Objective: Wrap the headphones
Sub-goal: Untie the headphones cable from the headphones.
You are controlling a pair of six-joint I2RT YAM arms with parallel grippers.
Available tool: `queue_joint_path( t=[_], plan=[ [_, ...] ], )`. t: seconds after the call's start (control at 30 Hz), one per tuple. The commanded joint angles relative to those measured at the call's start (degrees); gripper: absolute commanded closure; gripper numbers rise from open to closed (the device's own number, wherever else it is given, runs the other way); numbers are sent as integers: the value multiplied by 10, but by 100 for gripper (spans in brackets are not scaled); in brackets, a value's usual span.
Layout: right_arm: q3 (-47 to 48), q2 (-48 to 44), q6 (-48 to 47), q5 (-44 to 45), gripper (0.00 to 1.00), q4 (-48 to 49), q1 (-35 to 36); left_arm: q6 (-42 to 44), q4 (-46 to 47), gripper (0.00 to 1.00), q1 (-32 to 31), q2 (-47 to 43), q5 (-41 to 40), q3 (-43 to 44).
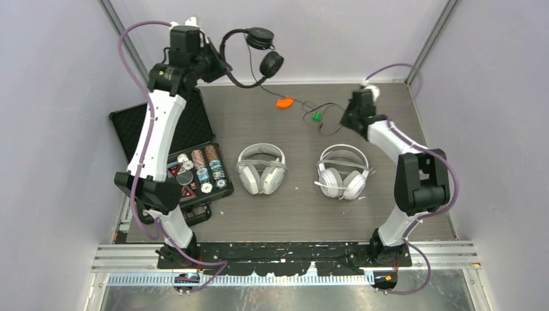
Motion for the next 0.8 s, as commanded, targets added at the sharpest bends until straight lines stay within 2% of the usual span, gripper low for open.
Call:
queue_joint_path(
  t=[0.0, 0.13, 0.33, 0.53, 0.77],
  plan=[
    [82, -59, 49, 105, 100, -84, -86, -3, 41, 100, 42, -59, 29, 6],
    [135, -49, 86, 109, 100, -109, -170, -34, 102, 100, 81, -74, 70, -60],
    [187, -34, 96, 111, 100, -129, -242, -36, 103, 100, 129, -72, 69, -61],
    [210, -8, 94, 112, 100, -139, -261, -30, 95, 100, 155, -58, 63, -27],
    [236, 28, 90, 180, 100, -181, -268, -5, 70, 100, 160, -47, 38, -4]
  ],
)
